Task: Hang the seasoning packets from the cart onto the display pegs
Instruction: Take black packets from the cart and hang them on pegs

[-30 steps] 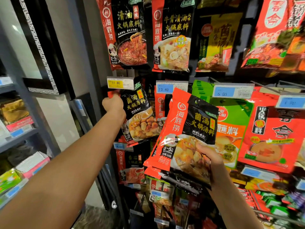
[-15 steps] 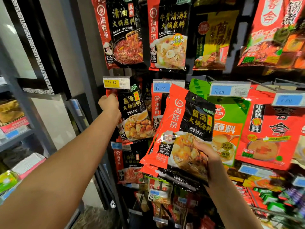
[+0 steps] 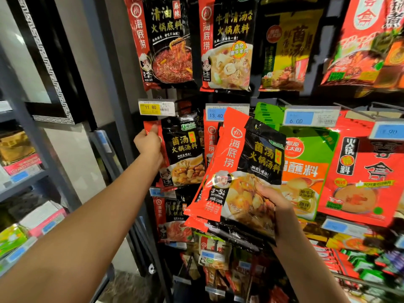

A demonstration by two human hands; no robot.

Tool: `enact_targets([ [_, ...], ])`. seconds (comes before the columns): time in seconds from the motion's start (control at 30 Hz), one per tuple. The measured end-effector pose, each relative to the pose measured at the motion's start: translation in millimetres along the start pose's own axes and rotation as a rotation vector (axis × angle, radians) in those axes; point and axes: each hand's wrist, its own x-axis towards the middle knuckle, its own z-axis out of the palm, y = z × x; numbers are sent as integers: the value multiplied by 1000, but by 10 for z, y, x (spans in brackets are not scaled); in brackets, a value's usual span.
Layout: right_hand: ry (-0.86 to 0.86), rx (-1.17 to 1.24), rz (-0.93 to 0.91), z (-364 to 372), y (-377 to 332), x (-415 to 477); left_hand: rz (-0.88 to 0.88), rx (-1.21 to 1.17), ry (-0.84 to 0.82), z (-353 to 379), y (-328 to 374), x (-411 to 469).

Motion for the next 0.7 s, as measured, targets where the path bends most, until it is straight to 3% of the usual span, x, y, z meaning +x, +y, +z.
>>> enact_targets([
  [0.23, 140, 67, -13, 90, 83, 122, -58, -129, -58, -109, 14, 35],
  [0.43, 0, 70, -26, -24, 198, 187, 9, -145, 75, -173, -66, 115],
  [0.53, -20, 126, 18, -77, 278, 234, 76, -166, 76, -160, -96, 96],
  [0.7, -44, 75, -99, -74, 270, 218, 141, -182, 33, -115, -144, 79],
])
